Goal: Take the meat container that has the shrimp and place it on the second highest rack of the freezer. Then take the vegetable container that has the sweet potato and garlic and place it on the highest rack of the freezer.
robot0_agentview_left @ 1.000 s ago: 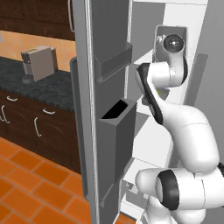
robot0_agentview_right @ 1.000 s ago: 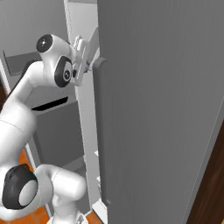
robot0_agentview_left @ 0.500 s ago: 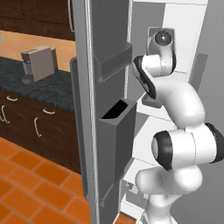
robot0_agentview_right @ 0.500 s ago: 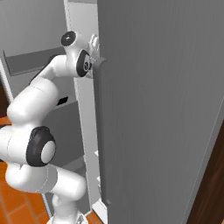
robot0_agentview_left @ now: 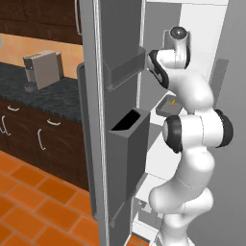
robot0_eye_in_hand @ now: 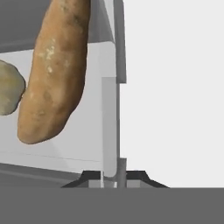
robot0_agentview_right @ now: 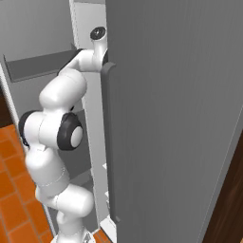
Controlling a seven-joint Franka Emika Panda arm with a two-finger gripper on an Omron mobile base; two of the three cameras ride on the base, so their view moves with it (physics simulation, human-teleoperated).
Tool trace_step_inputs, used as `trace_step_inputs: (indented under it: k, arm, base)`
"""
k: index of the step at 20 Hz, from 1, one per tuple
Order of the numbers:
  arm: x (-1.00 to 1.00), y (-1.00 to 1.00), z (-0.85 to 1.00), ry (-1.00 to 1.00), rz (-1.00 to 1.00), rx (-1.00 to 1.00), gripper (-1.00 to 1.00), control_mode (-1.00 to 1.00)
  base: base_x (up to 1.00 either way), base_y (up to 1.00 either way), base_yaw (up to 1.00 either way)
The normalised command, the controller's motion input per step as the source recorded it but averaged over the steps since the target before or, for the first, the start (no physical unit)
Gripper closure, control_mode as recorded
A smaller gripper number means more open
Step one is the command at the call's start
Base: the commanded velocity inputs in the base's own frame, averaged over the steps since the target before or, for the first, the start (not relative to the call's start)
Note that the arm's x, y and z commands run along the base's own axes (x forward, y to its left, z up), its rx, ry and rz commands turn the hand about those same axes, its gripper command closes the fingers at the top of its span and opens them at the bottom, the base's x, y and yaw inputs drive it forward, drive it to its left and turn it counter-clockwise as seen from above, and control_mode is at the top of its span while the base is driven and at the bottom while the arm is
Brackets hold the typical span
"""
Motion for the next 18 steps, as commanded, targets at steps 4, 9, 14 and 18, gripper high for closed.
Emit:
trace_step_inputs:
  k: [4, 9, 14, 18]
  arm:
    - [0.37, 0.0, -0.27, 0.0, -0.08, 0.0, -1.0, -1.0]
    - [0.13, -0.03, -0.12, -0.2, -0.1, 0.0, -1.0, -1.0]
    - [-0.25, 0.11, 0.0, -0.42, -0.06, 0.0, -1.0, -1.0]
    - [-1.0, 0.0, 0.06, -0.15, 0.1, 0.06, -1.0, -1.0]
  base:
    - [0.0, 0.0, 0.0]
    - [0.0, 0.0, 0.0]
    - [0.0, 0.0, 0.0]
    - [0.0, 0.0, 0.0]
